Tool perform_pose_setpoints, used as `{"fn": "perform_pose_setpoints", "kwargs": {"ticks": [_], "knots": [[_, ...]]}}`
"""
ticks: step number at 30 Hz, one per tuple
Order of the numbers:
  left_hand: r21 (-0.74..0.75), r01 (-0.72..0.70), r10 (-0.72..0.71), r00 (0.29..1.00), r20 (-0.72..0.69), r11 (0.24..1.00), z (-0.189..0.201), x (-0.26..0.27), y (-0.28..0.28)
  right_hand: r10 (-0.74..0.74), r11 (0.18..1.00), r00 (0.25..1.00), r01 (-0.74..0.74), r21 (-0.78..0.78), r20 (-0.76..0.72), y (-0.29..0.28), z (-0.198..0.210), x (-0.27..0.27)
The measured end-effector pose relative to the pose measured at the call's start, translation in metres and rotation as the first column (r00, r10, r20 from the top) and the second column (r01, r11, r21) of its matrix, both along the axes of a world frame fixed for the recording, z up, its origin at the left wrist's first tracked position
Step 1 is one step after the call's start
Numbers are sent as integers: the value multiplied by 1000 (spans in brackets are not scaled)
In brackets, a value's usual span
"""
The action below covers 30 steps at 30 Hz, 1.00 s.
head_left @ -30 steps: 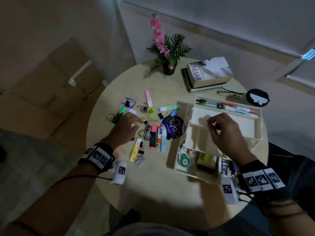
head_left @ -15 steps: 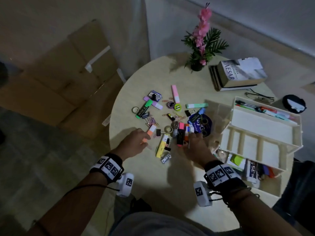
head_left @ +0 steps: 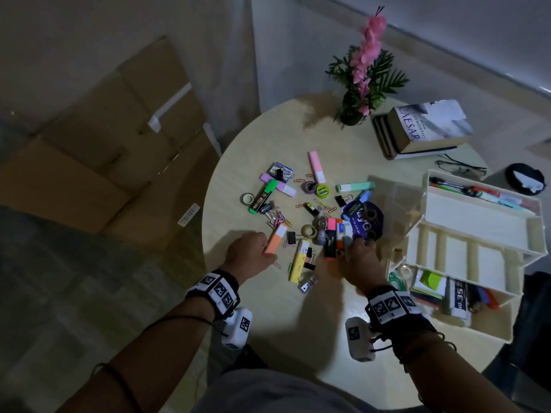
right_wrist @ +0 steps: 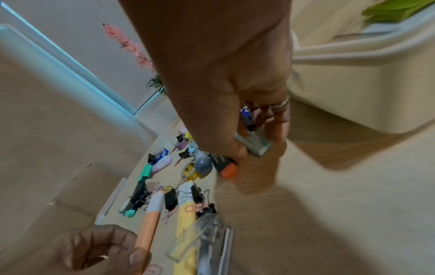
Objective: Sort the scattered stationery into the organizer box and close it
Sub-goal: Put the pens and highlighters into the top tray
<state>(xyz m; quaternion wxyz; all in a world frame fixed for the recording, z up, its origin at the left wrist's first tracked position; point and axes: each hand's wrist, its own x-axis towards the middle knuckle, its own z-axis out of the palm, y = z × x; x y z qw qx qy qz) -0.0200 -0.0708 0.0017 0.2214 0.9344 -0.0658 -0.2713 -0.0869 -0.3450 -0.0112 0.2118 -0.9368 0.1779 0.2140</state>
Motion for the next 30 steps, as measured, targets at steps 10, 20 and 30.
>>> {"fn": "perform_pose_setpoints", "kwargs": {"ticks": [10, 20, 30], "knots": [[7, 87, -87, 996, 1, 996, -4, 3, 8, -272, 959, 948, 253, 125, 166, 0, -9, -14], [-324, 74, -64, 997, 44, 943, 18, 5, 1, -315, 947, 914, 283, 155, 255, -18, 1, -23], [-400, 35, -65, 996, -62, 916, 49, -9, -50, -56, 998, 988, 51, 38, 141, -25, 0, -8]]}}
